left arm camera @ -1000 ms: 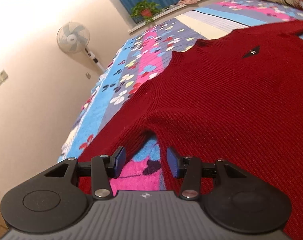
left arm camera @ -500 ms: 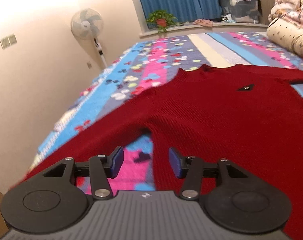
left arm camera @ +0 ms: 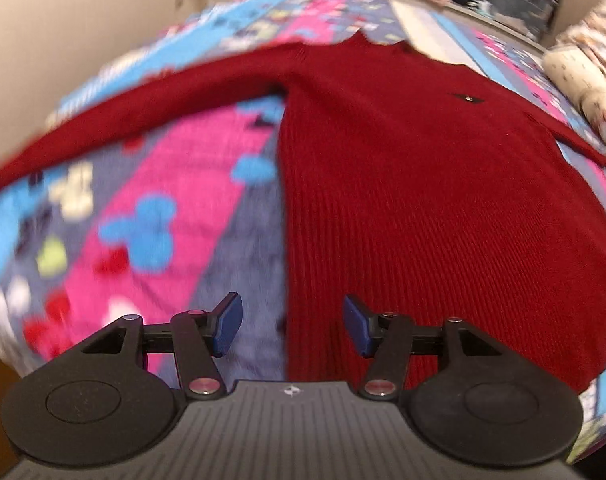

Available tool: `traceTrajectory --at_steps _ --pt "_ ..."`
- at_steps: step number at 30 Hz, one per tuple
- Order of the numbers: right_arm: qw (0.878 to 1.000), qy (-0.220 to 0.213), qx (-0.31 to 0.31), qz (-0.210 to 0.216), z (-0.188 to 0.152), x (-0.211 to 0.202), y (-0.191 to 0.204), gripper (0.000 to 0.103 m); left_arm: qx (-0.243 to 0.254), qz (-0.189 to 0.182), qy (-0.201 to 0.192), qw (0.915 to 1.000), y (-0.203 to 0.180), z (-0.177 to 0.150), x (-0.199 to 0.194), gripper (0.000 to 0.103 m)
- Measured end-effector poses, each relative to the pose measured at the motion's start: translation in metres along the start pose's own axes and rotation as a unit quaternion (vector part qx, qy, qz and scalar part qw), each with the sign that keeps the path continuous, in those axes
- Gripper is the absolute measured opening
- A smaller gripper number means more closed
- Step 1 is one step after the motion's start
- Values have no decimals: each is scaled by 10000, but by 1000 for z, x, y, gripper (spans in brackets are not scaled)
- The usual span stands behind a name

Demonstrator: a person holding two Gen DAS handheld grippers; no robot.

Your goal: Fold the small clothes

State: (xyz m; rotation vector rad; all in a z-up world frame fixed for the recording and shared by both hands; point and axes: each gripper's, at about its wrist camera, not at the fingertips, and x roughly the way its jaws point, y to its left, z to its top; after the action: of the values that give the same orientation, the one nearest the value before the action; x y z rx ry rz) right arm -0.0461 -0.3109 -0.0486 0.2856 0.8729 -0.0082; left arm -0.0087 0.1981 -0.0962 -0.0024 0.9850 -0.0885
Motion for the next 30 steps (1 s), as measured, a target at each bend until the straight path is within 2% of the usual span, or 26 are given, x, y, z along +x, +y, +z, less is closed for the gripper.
traceTrajectory --at_steps 3,5,8,11,14,17,18,20,21,22,24,26,30 --pt "9990 330 -292 28 -13 14 2 60 -281 -68 360 9989 -1 -16 9 61" --pt "9971 569 -507 2 -19 26 5 60 -233 52 382 9990 -8 -21 12 60" --pt "9940 885 -618 -185 -27 41 3 60 -77 29 295 9995 -20 -21 10 37" --pt "9942 868 -614 -159 -24 43 4 61 -256 -52 239 9994 -17 -22 5 31" --pt "9947 874 -532 -113 -21 44 1 62 -803 -286 297 9959 -3 -23 3 31" --pt "9946 846 -584 -119 -20 45 2 61 -950 -289 395 9943 0 -24 7 37" --pt "9947 835 -586 -123 -19 45 2 57 -919 -293 390 9946 0 -24 8 38" --pt "9950 798 -590 -108 -17 48 3 38 -741 -255 350 9963 -5 -24 7 35" --pt "9953 766 -586 -89 -16 47 4 21 -675 -272 314 9969 -6 -24 6 22" --pt "9958 733 -548 -76 -14 46 3 11 -647 -328 261 9970 -6 -24 4 11" --pt "9967 667 -461 -44 -10 42 2 10 -588 -301 120 9977 -7 -22 -5 10" --pt "9986 424 -322 34 -2 27 1 10 -494 -348 -154 9981 -8 -22 -19 9" --pt "9974 -437 10 564 17 -27 -2 7 -435 -676 -992 9918 -4 -23 -66 7"
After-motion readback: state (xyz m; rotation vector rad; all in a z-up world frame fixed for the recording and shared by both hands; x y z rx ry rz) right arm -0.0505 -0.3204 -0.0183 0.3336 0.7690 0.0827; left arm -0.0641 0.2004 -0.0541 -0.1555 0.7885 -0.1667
